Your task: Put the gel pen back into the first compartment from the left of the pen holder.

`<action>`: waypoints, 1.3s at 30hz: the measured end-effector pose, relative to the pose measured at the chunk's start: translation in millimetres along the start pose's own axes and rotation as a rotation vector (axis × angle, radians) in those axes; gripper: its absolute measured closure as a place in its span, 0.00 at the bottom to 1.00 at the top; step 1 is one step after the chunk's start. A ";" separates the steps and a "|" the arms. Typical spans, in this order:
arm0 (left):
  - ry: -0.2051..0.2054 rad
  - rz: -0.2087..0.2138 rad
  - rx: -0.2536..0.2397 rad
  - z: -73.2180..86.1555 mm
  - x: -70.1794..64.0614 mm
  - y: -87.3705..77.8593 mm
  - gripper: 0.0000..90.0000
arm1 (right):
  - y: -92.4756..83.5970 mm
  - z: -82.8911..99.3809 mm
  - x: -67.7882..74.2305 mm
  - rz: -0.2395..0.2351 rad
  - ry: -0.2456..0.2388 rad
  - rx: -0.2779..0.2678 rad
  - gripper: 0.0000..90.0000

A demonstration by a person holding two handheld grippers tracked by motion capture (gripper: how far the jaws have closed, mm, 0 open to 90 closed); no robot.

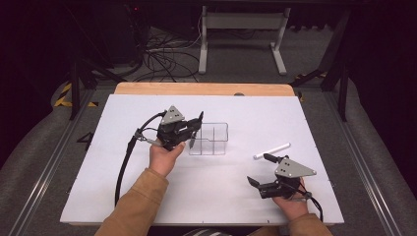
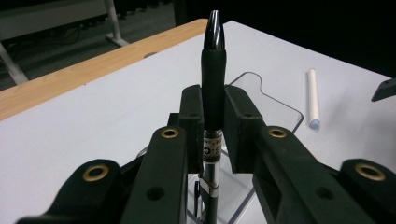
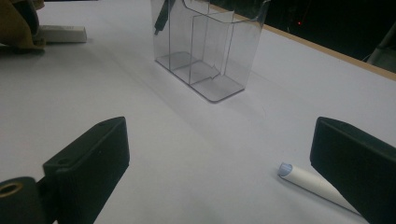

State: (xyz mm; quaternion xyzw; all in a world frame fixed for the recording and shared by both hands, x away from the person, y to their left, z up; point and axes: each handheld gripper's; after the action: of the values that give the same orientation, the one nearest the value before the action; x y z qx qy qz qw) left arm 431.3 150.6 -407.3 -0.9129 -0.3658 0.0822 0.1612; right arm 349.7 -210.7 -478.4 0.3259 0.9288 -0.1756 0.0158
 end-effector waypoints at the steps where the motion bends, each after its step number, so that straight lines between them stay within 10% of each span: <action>1: 0.003 -0.001 0.006 0.2 0.1 -0.2 0.88 | 0.0 0.0 0.0 0.000 0.000 0.000 0.05; 13: -0.004 -0.013 0.030 -0.2 0.7 -5.0 0.86 | -6.5 -1.4 -1.5 0.016 0.022 -0.050 0.01; 25: 0.002 -0.078 -0.030 -10.7 -2.9 -37.9 0.36 | -15.4 -5.4 -7.9 0.059 0.130 -0.124 0.00; 33: -0.001 -0.095 -0.069 -12.7 -4.0 -67.6 0.27 | -16.4 -10.8 -11.2 0.147 0.209 -0.124 0.00; 39: 0.007 -0.089 -0.084 -13.4 -8.9 -83.8 0.23 | -20.4 -13.9 -12.5 0.112 0.217 -0.101 0.02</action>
State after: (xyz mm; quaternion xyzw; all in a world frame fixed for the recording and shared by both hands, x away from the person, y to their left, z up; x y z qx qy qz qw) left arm 374.7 198.3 -364.8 -0.9021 -0.4085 0.0562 0.1274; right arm 348.3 -228.3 -457.1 0.3931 0.9131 -0.0909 -0.0587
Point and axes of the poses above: each handheld gripper's, and its own axes: y roughly forward along the jaws, z roughly out of its underside, x roughly to its left, and after that the axes turned 2 degrees about -x, right-handed
